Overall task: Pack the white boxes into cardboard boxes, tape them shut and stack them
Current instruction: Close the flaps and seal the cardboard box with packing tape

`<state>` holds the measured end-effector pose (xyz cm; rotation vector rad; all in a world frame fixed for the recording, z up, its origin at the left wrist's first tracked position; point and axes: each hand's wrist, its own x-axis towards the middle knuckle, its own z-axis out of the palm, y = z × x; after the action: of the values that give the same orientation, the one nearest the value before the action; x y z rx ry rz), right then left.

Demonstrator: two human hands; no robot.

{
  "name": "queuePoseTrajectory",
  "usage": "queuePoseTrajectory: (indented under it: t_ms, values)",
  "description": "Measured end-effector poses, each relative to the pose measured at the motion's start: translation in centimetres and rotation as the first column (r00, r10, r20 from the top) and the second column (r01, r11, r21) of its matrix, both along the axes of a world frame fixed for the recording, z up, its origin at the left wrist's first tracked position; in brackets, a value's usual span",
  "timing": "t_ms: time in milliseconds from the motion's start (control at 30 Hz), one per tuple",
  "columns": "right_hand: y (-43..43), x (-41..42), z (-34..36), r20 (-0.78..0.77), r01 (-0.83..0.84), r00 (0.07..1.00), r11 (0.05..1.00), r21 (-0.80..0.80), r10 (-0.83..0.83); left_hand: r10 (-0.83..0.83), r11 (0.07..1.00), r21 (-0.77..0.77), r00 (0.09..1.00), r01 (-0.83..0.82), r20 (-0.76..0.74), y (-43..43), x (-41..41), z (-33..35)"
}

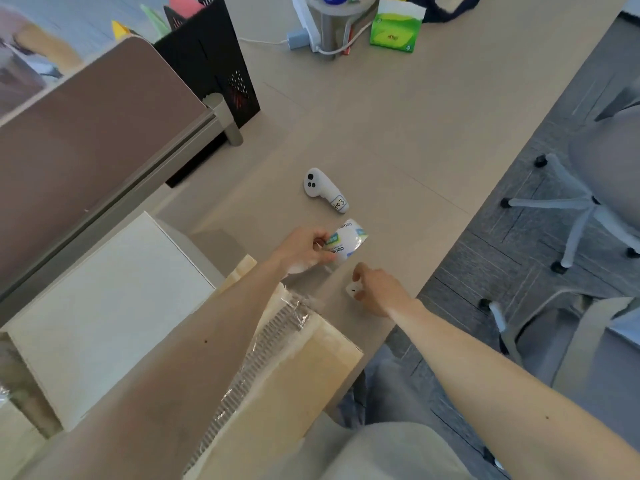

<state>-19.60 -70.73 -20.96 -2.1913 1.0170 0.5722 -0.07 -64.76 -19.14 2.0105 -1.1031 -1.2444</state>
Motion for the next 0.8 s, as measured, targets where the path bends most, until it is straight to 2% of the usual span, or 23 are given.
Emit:
queuePoseTrajectory:
  t_ms: [167,267,333,433,500,567,667,800]
  values:
    - [-1.6,-0.4,-2.5,0.1,0.015,0.995,1.0,-0.003,-0.015,-0.03,0.996,0.086,0.999,0.026,0.042,-0.3,-0.5,0.0]
    - [-2.4,-0.7,-3.9,0.126,0.001,0.992,0.999,-0.034,0.004,0.011,0.994,0.11,0.999,-0.007,-0.032,-0.4,-0.7,0.2]
    - [-3.5,-0.8,-4.2,0.196,0.011,0.981,0.998,-0.069,0.003,0.077,0.993,0.097,0.991,-0.066,-0.112,-0.4,-0.6,0.5]
    - [-5.8,-0.6,-2.9,0.43,0.215,0.872,0.972,0.097,-0.236,0.137,0.988,0.091,0.969,-0.121,-0.204,-0.5,-0.6,0.6]
    - [-7.8,0.0,-1.6,0.513,0.227,0.807,0.955,0.189,-0.293,0.134,0.988,0.106,0.965,-0.113,-0.227,-0.7,-0.7,0.6]
    - [-9.5,0.9,-0.7,0.54,0.112,0.808,0.962,0.249,-0.234,0.113,0.99,0.107,0.963,-0.089,-0.245,-1.0,-0.9,0.4]
    - [-11.3,2.1,-0.5,0.531,-0.097,0.847,0.973,0.209,-0.029,0.127,0.987,0.126,0.961,-0.098,-0.246,-1.6,-1.4,0.4]
    - [-12.7,2.5,-1.0,0.404,-0.159,0.912,0.972,0.173,0.077,0.201,0.96,0.213,0.976,-0.18,-0.08,-2.8,-0.8,0.3]
